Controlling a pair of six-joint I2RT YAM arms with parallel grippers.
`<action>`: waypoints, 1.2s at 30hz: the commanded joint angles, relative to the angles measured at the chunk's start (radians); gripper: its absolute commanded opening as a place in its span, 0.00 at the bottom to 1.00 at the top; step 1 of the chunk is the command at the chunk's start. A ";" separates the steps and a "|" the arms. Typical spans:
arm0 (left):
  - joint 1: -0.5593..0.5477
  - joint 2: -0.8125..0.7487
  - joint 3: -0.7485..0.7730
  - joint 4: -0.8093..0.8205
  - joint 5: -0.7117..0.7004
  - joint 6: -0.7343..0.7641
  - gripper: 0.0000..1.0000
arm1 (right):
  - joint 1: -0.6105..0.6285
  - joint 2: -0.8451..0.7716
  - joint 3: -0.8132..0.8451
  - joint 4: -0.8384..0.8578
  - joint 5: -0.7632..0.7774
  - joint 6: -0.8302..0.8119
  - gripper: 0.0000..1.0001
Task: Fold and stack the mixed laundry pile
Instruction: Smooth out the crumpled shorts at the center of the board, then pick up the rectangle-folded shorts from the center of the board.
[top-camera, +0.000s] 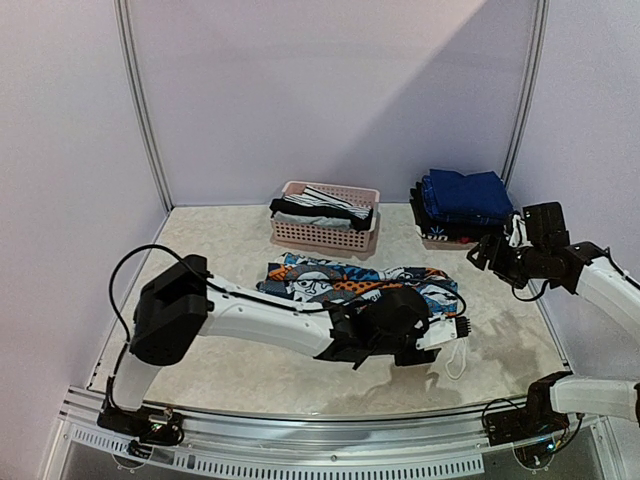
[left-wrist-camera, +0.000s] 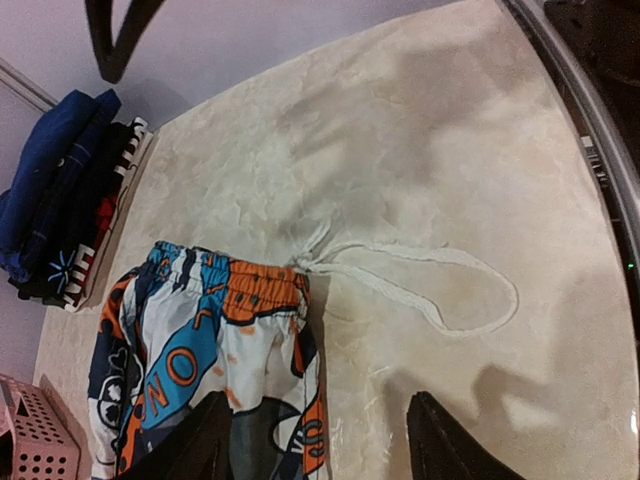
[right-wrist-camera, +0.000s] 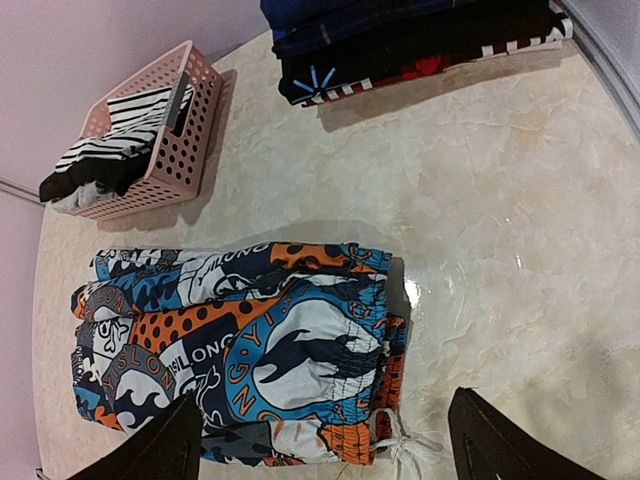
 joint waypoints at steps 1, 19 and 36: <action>-0.009 0.126 0.141 -0.056 -0.008 0.072 0.60 | -0.006 -0.022 -0.031 -0.029 0.037 0.011 0.86; 0.052 0.376 0.421 -0.055 -0.080 0.068 0.51 | -0.007 -0.055 -0.084 0.009 0.039 0.006 0.84; 0.091 0.457 0.480 -0.043 -0.003 0.032 0.19 | -0.007 0.001 -0.083 0.053 0.027 -0.003 0.83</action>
